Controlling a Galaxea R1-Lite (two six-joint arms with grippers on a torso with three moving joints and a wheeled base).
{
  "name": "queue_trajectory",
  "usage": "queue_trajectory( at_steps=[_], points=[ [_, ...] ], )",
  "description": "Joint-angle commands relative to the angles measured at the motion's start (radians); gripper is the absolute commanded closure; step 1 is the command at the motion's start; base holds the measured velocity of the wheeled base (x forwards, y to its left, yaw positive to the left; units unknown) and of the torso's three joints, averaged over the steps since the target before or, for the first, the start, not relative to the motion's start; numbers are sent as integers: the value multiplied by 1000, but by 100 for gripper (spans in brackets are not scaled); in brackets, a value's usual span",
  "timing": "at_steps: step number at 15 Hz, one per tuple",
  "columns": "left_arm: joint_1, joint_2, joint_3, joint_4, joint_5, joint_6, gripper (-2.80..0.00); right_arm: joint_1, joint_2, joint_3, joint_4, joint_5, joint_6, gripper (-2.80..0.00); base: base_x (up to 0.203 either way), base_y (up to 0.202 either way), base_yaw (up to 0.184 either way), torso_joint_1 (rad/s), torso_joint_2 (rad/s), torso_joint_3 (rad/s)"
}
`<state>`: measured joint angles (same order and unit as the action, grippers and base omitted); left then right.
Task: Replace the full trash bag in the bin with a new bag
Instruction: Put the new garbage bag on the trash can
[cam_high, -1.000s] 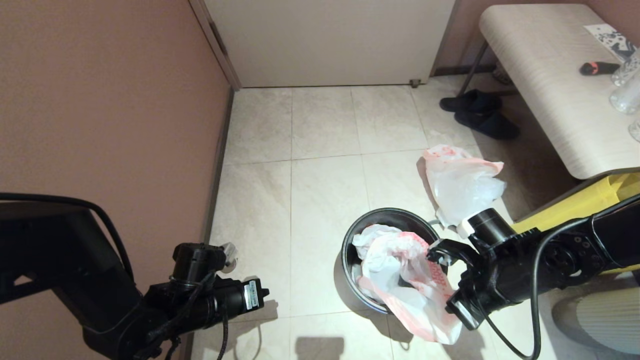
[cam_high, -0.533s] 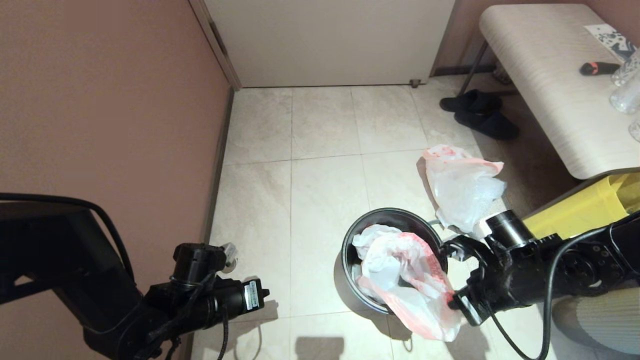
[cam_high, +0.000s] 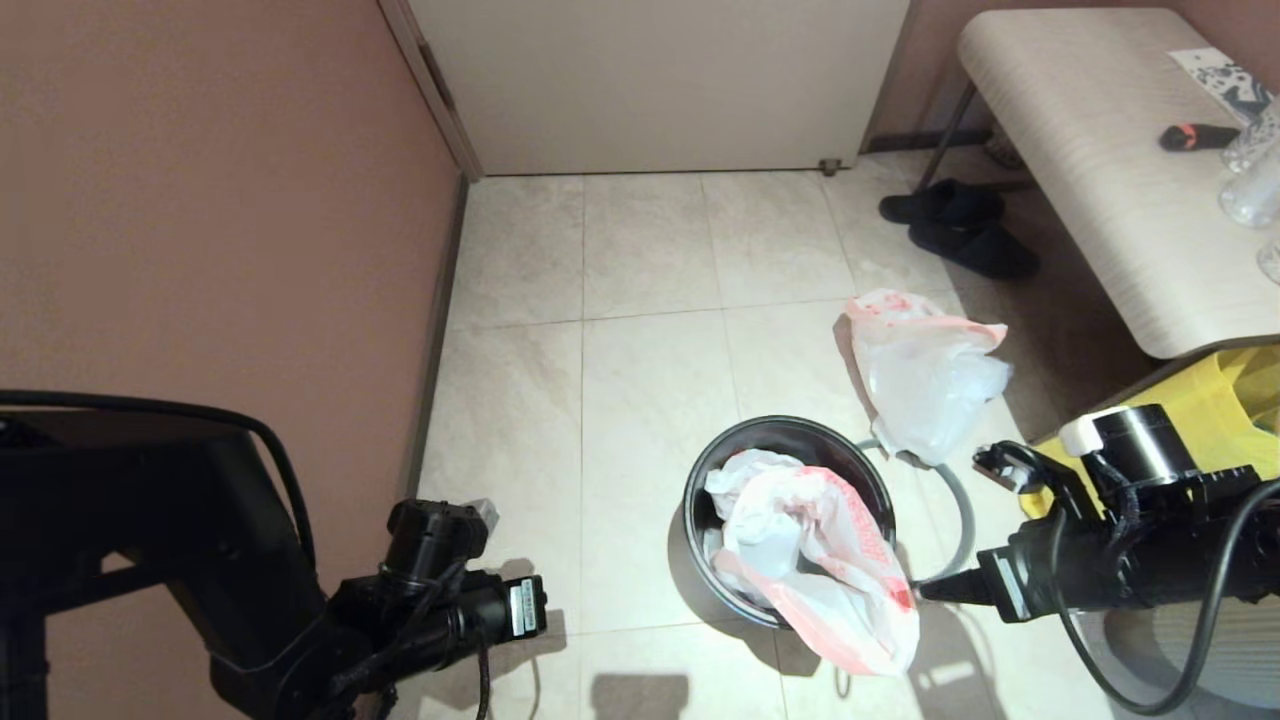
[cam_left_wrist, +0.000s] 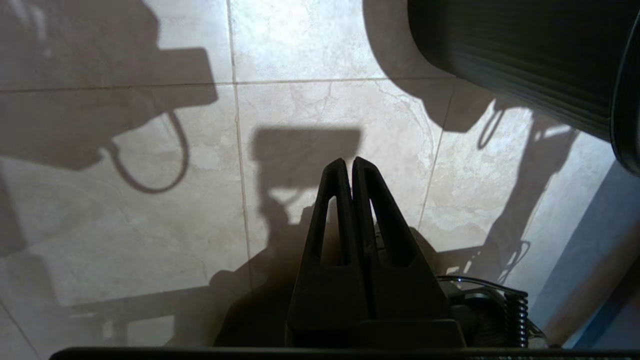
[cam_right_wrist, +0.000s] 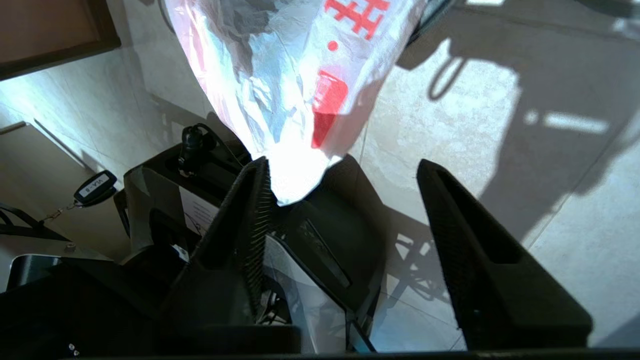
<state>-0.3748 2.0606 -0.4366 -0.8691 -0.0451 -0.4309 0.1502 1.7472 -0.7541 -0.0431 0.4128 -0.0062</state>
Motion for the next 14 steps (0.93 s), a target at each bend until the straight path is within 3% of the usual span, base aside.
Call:
queue_trajectory(
  at_steps=[1,4,7,8,9,14],
  points=[
    [-4,12,-1,-5,1,-3,0,-28,17,15,-1,13,1,-280,0,0,0,0,0,0],
    [-4,16,-1,-5,2,-3,0,-6,90,20,-32,21,17,-280,0,0,0,0,0,0],
    [-4,16,-1,-7,2,-3,0,35,160,18,-144,27,105,-280,0,0,0,0,0,0],
    [-4,16,-1,-7,2,-3,0,59,173,12,-158,26,125,-172,0,0,0,0,0,0],
    [-4,16,-1,-5,2,-2,0,82,190,8,-166,25,141,0,0,0,0,0,0,0],
    [-6,16,-1,-7,2,-3,0,102,301,3,-241,9,146,0,0,0,0,0,0,0]
  ],
)
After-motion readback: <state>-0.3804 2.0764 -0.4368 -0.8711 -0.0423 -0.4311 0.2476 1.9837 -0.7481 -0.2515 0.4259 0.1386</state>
